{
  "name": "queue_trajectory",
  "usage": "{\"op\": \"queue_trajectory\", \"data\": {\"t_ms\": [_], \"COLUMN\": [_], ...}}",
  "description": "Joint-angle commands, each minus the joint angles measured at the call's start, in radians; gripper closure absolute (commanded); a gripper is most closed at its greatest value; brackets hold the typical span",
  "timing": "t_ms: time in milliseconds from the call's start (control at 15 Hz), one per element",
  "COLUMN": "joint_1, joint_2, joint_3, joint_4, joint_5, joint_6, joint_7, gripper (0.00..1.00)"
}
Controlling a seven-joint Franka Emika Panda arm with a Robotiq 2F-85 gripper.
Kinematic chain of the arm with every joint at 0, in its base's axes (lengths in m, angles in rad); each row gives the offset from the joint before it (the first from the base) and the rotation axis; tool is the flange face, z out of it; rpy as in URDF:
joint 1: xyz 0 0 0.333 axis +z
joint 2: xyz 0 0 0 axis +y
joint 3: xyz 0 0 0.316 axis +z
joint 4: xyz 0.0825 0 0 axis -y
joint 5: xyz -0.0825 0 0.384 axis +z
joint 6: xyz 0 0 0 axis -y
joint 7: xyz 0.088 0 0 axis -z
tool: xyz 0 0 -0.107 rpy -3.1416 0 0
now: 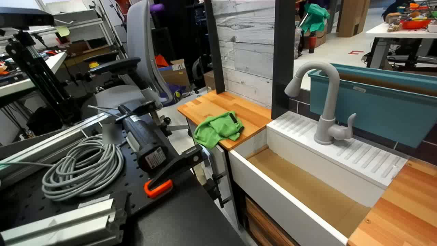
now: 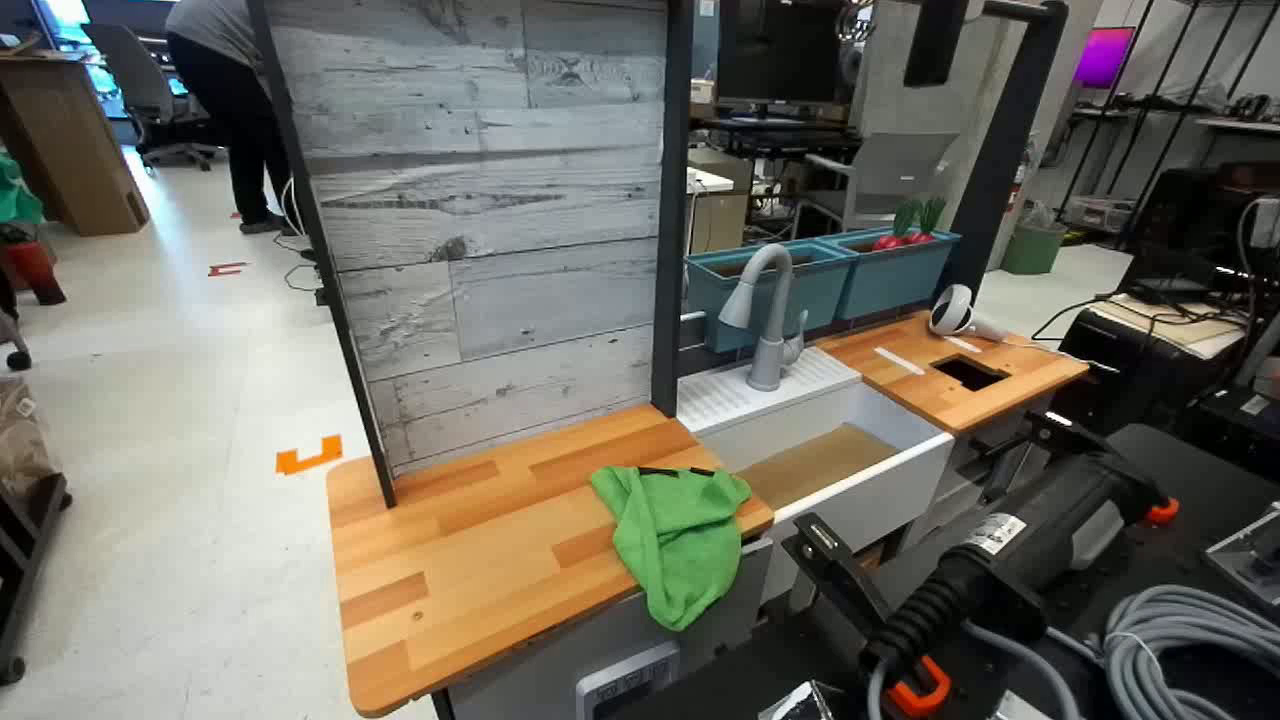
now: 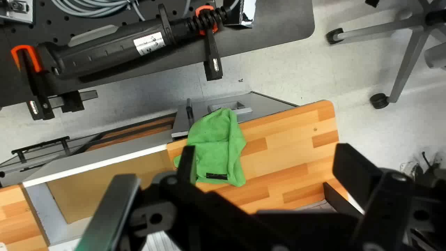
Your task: Unfold the green cloth
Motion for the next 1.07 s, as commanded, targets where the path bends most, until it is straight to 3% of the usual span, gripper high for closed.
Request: {"op": "queue_trajectory", "data": {"t_ms": [0, 733, 1000], "joint_1": [0.002, 0.002, -0.023], "joint_2": [0.0, 0.0, 0.055], "joint_3": [-0.003, -0.003, -0.019], "joint_4": [0.002, 0.003, 0.037], "joint_5": [-0.001, -0.001, 0.005], "joint_6": [-0.001, -0.001, 0.146], "joint_7": [0.001, 0.001, 0.033], "gripper": [0.0, 0.0, 0.0]}}
